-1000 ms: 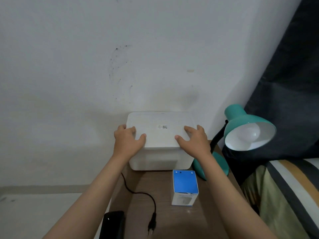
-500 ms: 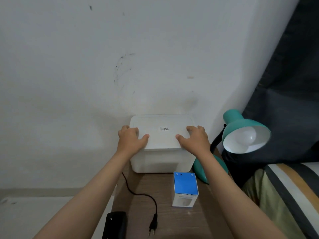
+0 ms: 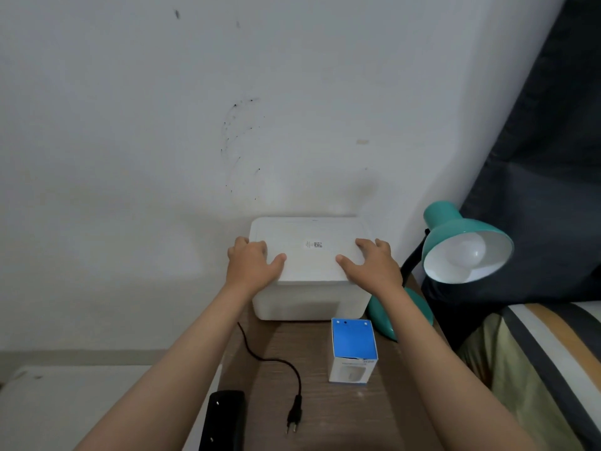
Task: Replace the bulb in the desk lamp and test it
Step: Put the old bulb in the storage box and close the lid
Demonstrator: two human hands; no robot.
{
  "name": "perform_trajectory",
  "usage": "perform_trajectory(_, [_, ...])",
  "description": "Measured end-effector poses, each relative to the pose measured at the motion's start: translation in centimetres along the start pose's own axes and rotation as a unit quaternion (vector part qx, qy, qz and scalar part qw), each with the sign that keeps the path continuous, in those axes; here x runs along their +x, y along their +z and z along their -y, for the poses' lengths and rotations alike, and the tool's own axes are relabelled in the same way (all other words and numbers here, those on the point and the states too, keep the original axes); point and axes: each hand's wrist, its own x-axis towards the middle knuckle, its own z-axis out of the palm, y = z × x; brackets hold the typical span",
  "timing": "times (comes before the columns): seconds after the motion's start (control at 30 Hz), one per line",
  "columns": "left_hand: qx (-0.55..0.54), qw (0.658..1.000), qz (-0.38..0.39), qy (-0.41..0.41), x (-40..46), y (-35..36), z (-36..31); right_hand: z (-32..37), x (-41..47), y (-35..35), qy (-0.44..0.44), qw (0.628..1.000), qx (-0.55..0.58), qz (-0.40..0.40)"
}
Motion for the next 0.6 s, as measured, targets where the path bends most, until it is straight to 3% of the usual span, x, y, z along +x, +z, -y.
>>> perform_trajectory(0.27, [-0.043, 0.998, -0.04, -0.009, -0.2, 0.2, -1.0, 0.1, 0.3, 0.3, -0.006, 0.999, -0.008, -0.052])
perform_trajectory(0.6, [-0.021, 0.998, -0.05, -0.011, -0.3, 0.2, -0.9, -0.1, 0.2, 0.7, -0.015, 0.996, -0.044, -0.071])
